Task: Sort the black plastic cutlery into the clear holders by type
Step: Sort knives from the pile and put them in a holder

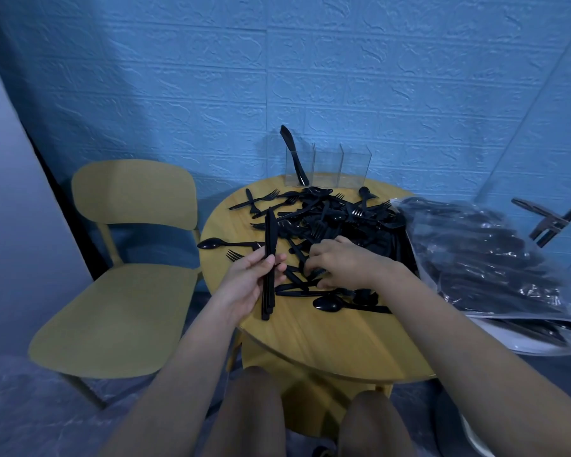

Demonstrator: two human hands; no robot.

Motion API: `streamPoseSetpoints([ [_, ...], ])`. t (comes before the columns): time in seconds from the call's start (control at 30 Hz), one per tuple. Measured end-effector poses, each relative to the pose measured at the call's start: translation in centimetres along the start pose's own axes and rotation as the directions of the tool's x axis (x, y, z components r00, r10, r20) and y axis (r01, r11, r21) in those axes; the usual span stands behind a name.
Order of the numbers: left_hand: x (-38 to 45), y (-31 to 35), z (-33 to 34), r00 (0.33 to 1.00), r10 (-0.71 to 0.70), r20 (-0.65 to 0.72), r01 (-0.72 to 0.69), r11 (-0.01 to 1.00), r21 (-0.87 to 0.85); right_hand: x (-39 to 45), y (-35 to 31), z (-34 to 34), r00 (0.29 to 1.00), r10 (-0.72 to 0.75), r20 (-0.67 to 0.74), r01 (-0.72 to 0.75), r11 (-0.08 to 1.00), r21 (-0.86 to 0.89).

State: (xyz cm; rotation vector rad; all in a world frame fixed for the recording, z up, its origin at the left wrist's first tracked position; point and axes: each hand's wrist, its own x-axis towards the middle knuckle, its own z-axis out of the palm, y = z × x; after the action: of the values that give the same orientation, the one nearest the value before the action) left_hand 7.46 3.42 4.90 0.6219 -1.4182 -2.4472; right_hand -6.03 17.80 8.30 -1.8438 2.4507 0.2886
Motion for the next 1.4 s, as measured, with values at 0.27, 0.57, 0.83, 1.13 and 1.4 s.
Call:
streamPoseSetpoints([
  [0.27, 0.0, -0.5, -0.3, 0.999, -0.028, -0.028, 0.027, 0.999, -0.017, -1.1, 1.3, -0.2, 0.992, 0.125, -0.017, -0.125, 0.992, 0.004],
  [0.57, 0.0, -0.8, -0.4, 1.000, -0.024, -0.012, 0.024, 0.999, 0.032, -1.0, 1.9, 0.5, 0.990, 0.129, 0.056, -0.133, 0.989, 0.060],
  [0.83, -0.4, -0.5, -0.4, 0.999, -0.030, -0.013, 0.029, 0.998, -0.058, -1.8, 2.5, 0.1, 0.973, 0.220, 0.075, -0.226, 0.816, 0.533],
  [1.13, 0.1, 0.9, -0.2, 0.997, 0.035, 0.062, -0.030, 0.996, -0.085, -3.9, 4.7, -3.6, 0.900, 0.378, -0.216, -0.108, 0.674, 0.731],
  [1.4, 0.2, 1.7, 0.8, 0.992, 0.094, 0.079, -0.096, 0.995, 0.016, -3.6, 4.1, -4.7, 0.824, 0.475, -0.308, -0.002, 0.547, 0.837],
])
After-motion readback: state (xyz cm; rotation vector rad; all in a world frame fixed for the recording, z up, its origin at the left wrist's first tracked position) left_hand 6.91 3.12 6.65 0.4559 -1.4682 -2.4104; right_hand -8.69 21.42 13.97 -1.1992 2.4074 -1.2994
